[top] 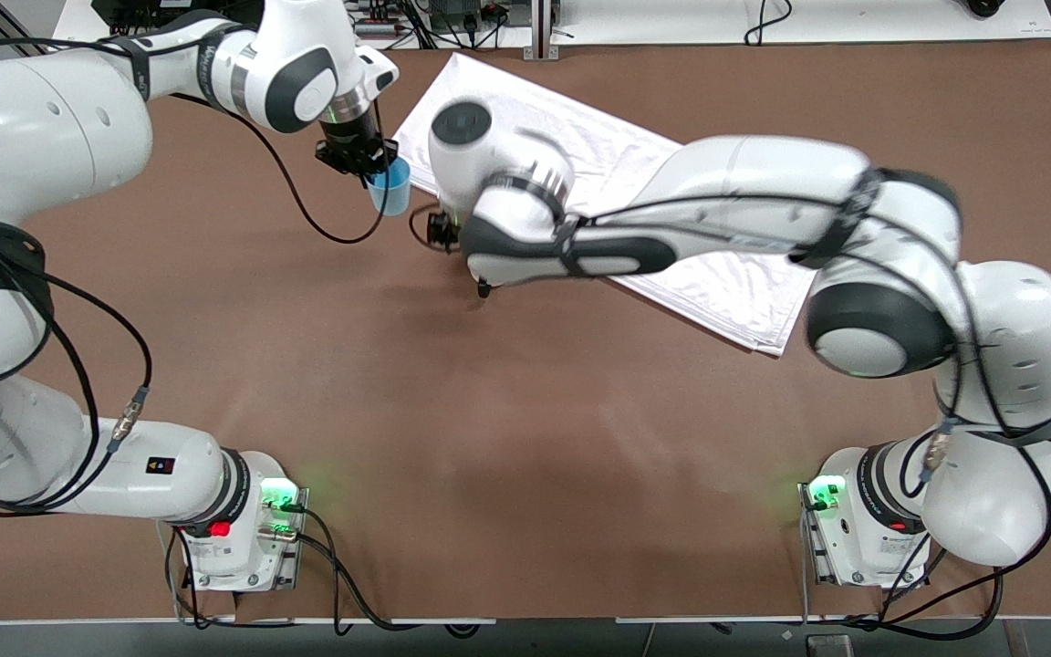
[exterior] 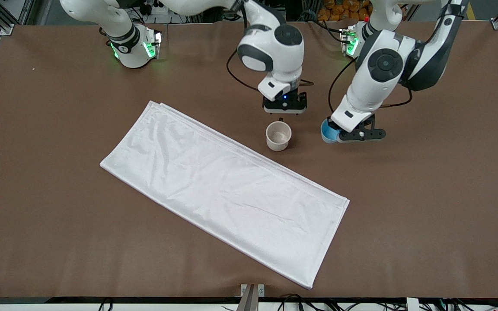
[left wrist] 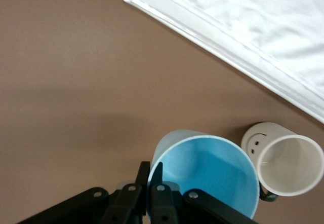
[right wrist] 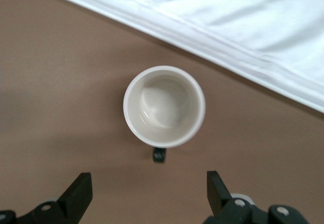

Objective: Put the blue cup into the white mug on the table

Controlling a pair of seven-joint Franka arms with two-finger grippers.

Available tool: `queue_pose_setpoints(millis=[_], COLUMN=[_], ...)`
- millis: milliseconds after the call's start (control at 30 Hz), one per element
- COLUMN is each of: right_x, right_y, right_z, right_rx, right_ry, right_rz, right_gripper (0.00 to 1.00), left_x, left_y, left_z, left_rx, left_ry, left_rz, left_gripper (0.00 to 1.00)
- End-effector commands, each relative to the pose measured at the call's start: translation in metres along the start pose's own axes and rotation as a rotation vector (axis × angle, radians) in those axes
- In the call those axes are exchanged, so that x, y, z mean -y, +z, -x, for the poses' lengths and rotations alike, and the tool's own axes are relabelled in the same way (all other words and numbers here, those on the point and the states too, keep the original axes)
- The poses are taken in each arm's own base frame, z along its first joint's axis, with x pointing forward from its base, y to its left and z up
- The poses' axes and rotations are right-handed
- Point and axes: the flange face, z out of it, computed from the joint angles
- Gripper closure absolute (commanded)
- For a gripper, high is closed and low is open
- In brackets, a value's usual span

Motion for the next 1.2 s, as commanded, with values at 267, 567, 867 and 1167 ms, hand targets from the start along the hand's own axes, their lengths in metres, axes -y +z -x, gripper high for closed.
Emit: queue_pose_setpoints(millis=[267,567,867,1167], right_x=[-0.138,-0.257,-0.358,-0.458], right_y=[-0.224,-0.303,-0.314,-0.300], right_z=[-0.065,-0.115,-0.173,-0.221], right_rx=[0.061,0.055,0.065,0.096], right_ry=[-0.106,-0.188,-0.134,-0.212], right_rz=[-0.044,-0.020,0.011,0.017], right_gripper=[0.00,0.00,0.00,0.00], left_x=[-0.062,-0.094,-0.131,-0.136], left_y=[-0.009,0.011,0.041,0.075], left_z=[0.022,0.029,0.052,0.051], left_rx=[0.033,0.039,0.067,0.064], left_ry=[-0.092,-0.082,-0.073,-0.064], left_rz=[0.062,0.110,0.119,0.071], left_gripper=[1.00,1.00,1.00,1.00])
